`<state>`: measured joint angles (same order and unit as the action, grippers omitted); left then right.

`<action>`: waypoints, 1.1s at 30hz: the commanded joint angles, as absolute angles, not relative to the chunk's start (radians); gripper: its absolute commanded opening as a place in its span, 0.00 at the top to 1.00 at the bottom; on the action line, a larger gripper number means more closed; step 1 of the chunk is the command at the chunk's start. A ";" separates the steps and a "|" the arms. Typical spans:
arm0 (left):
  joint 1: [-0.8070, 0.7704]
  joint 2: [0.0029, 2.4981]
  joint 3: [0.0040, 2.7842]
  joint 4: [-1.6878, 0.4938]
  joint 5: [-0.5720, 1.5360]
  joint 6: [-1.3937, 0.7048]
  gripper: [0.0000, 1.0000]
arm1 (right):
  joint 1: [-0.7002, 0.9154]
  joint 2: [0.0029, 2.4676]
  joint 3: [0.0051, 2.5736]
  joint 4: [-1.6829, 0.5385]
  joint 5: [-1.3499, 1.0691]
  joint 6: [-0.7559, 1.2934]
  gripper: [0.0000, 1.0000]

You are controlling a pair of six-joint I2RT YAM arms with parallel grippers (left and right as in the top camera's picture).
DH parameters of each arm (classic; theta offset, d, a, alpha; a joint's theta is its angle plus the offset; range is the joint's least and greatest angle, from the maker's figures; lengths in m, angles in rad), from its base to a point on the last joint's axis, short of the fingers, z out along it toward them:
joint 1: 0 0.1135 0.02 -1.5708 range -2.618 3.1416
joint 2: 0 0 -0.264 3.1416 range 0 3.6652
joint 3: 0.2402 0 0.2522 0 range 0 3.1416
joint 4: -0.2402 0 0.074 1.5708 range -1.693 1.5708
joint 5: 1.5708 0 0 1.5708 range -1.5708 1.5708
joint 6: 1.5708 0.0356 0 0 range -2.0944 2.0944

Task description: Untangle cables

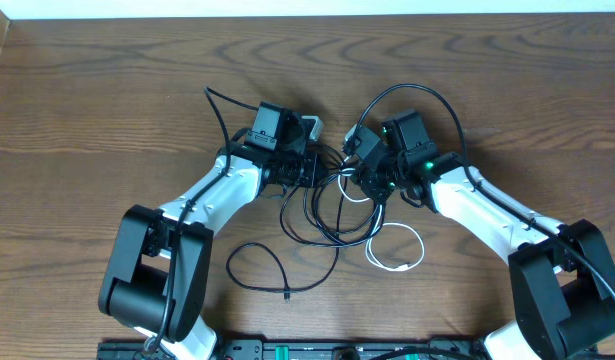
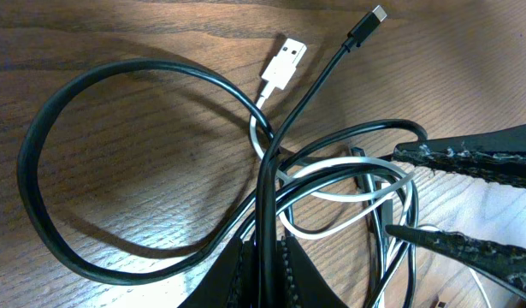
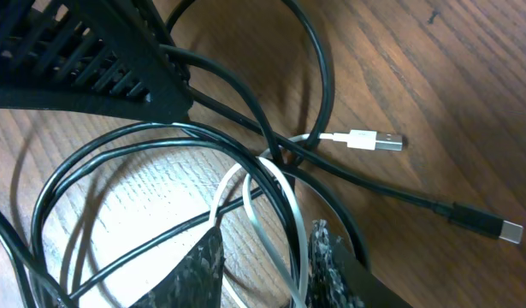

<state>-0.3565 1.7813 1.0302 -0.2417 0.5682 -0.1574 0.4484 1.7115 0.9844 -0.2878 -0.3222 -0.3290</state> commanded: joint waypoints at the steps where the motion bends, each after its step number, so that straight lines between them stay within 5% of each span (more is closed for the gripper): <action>1: -0.358 1.794 1.029 -0.242 0.556 -0.156 0.87 | 0.452 1.721 0.970 -0.287 -0.312 -0.338 0.71; 14: -0.358 1.794 1.029 -0.241 0.557 -0.163 0.87 | 0.453 1.721 0.949 -0.288 -0.313 -0.337 0.96; 16: -0.358 1.794 1.029 -0.241 0.557 -0.163 0.87 | 0.453 1.721 0.949 -0.288 -0.313 -0.337 0.93; 18: -0.358 1.794 1.029 -0.242 0.557 -0.163 0.87 | 0.453 1.721 0.949 -0.288 -0.313 -0.336 0.78; 30: -0.358 1.794 1.029 -0.241 0.557 -0.163 0.87 | 0.453 1.721 0.881 -0.241 -0.217 -0.333 0.73; 33: -0.358 1.794 1.029 -0.241 0.557 -0.163 0.87 | 0.453 1.721 0.881 -0.222 -0.247 -0.329 0.78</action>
